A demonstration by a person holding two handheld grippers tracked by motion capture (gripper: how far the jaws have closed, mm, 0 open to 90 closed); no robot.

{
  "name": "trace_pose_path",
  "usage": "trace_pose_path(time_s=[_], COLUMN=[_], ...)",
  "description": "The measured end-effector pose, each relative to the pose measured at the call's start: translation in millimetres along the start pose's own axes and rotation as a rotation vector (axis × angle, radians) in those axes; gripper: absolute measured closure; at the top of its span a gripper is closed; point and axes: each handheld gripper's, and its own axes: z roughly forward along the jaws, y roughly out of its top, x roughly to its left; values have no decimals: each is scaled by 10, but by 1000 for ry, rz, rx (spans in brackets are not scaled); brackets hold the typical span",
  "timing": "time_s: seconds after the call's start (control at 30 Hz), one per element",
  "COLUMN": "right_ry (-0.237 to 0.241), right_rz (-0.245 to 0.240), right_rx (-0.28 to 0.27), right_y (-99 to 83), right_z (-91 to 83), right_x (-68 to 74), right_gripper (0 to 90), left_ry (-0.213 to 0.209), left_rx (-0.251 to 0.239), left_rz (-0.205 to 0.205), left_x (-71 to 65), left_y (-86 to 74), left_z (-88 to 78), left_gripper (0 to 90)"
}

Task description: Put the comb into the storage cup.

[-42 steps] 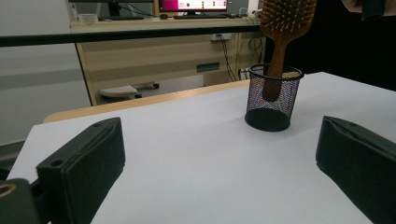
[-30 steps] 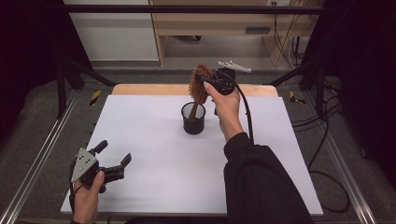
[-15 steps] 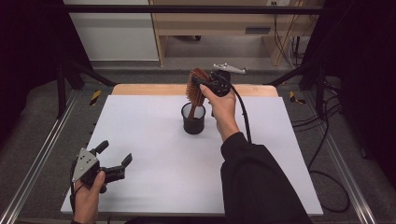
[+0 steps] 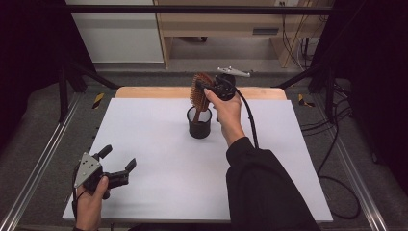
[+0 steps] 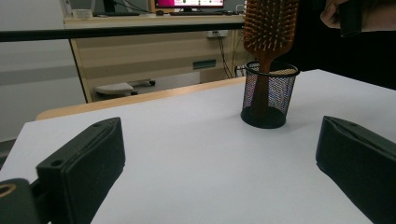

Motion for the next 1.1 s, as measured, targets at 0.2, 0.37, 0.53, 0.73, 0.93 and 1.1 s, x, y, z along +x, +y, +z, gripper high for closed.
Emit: trace_pose_path(time_s=[0.2,0.37,0.53,0.73,0.93,1.1], right_ry=[5,6,-10,-14,-22,-28], right_rz=[12,22,35,32,38,44], right_rx=[-3,-4,-12,-12,-3,2], right_y=[-19,-20,-28,-26,-19,-20], right_z=[15,24,39,64,75,74], right_x=[-6,-27,-46,-63,-126,-190], right_gripper=[504,499,495,490,481,474], left_ry=[-1,-5,-7,-10,-9,-12], left_rx=[1,0,5,5,3,4], left_rz=[2,2,1,3,1,3], left_x=[-1,-12,-15,-20,-15,-20], left_y=[-1,-2,-5,-4,-2,-3], left_z=[1,8,14,16,12,14], left_gripper=[17,17,17,17,17,17])
